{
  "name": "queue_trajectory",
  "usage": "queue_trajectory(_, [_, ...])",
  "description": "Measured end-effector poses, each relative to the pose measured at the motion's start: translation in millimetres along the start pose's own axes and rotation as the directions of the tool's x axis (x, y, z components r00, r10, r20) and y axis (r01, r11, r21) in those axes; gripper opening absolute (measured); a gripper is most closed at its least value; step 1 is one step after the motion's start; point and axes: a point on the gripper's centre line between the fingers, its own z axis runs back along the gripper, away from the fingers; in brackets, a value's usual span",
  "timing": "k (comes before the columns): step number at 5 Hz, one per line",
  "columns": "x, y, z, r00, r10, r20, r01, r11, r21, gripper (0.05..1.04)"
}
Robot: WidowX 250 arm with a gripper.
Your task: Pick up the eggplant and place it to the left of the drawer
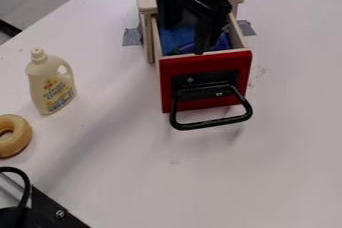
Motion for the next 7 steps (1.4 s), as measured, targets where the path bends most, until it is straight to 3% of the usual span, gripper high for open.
queue_trajectory(3, [29,-2,-3,0.997,-0.038,0.072,0.036,0.999,0.022,0.996])
queue_trajectory(7, [69,-11,-31,0.992,-0.101,0.077,0.097,0.993,0.061,0.996])
